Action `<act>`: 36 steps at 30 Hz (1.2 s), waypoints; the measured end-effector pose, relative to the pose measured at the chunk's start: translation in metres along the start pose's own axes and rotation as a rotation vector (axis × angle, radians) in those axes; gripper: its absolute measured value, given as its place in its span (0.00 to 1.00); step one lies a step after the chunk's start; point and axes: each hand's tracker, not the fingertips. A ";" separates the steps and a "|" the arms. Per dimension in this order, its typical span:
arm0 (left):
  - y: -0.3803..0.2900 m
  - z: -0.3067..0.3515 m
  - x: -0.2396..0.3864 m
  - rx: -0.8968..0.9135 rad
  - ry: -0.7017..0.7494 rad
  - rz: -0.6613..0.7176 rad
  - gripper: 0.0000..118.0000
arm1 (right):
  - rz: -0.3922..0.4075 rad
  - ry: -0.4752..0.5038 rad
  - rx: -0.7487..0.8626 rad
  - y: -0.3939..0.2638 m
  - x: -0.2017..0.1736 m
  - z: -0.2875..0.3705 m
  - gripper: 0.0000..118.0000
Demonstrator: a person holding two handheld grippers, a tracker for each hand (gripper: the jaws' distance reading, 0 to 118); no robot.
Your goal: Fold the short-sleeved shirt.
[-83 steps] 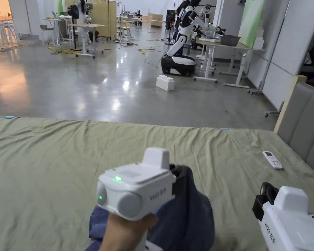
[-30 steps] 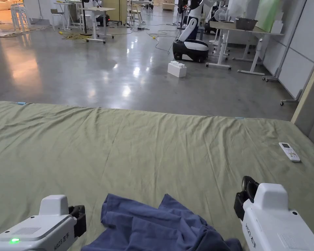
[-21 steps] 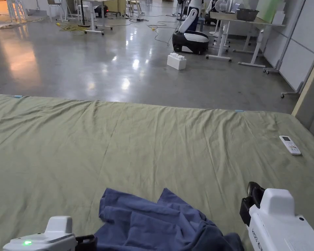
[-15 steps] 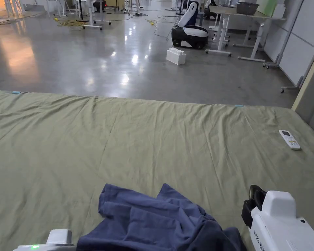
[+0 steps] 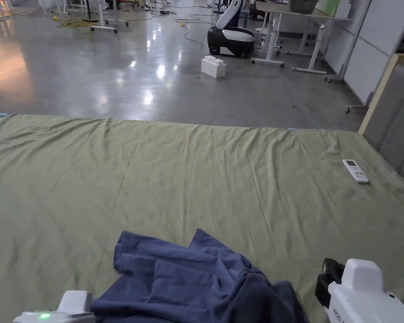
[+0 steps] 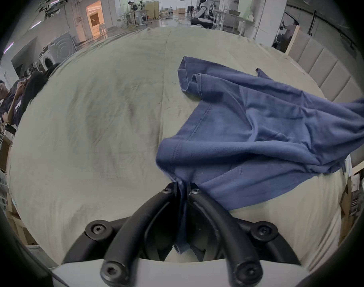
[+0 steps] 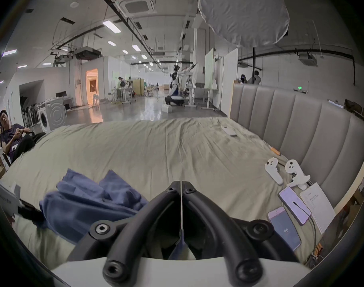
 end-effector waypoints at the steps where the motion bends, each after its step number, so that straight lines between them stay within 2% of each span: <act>1: 0.000 0.004 -0.004 0.014 -0.014 0.027 0.07 | 0.008 0.008 -0.036 -0.005 0.004 -0.001 0.04; 2: 0.001 0.008 -0.009 0.031 -0.029 0.057 0.06 | 0.021 0.013 -0.080 -0.010 0.008 -0.003 0.13; 5: 0.002 0.021 -0.010 0.061 -0.014 0.031 0.06 | 0.036 0.053 -0.221 -0.029 0.018 -0.013 0.43; 8: 0.002 0.032 -0.010 0.091 -0.013 0.024 0.06 | 0.051 0.068 -0.345 -0.055 0.019 -0.027 0.60; 13: 0.001 0.034 -0.008 0.094 -0.020 0.026 0.06 | 0.080 0.110 -0.470 -0.094 0.006 -0.054 0.63; 14: -0.001 0.030 -0.008 0.092 -0.019 0.020 0.06 | 0.091 0.125 -0.502 -0.100 0.002 -0.061 0.62; 16: -0.002 0.028 -0.007 0.083 -0.016 0.019 0.06 | 0.117 0.120 -0.532 -0.109 -0.007 -0.071 0.53; 18: -0.004 0.026 -0.008 0.082 -0.019 0.027 0.06 | 0.147 0.087 -0.497 -0.109 -0.014 -0.070 0.49; 19: -0.005 0.026 -0.008 0.084 -0.017 0.031 0.06 | 0.147 0.090 -0.500 -0.106 -0.016 -0.068 0.40; 20: -0.005 0.026 -0.009 0.084 -0.017 0.036 0.06 | 0.148 0.091 -0.497 -0.104 -0.017 -0.067 0.20; 21: -0.005 0.026 -0.009 0.087 -0.018 0.039 0.06 | 0.160 0.084 -0.486 -0.103 -0.018 -0.066 0.05; 22: -0.006 0.027 -0.008 0.088 -0.019 0.038 0.06 | 0.186 0.078 -0.474 -0.101 -0.019 -0.066 0.01; 25: -0.004 0.032 -0.007 0.104 -0.021 0.036 0.06 | 0.175 0.089 -0.483 -0.096 -0.015 -0.065 0.00; 28: 0.002 0.043 -0.009 0.145 -0.041 0.053 0.06 | 0.133 0.091 -0.422 -0.082 -0.009 -0.053 0.00; 31: 0.012 0.058 -0.009 0.188 -0.050 0.042 0.06 | 0.174 0.083 -0.314 -0.060 -0.011 -0.036 0.00; 36: 0.033 0.088 -0.012 0.292 -0.076 0.041 0.06 | 0.150 0.090 -0.195 -0.018 -0.008 -0.017 0.00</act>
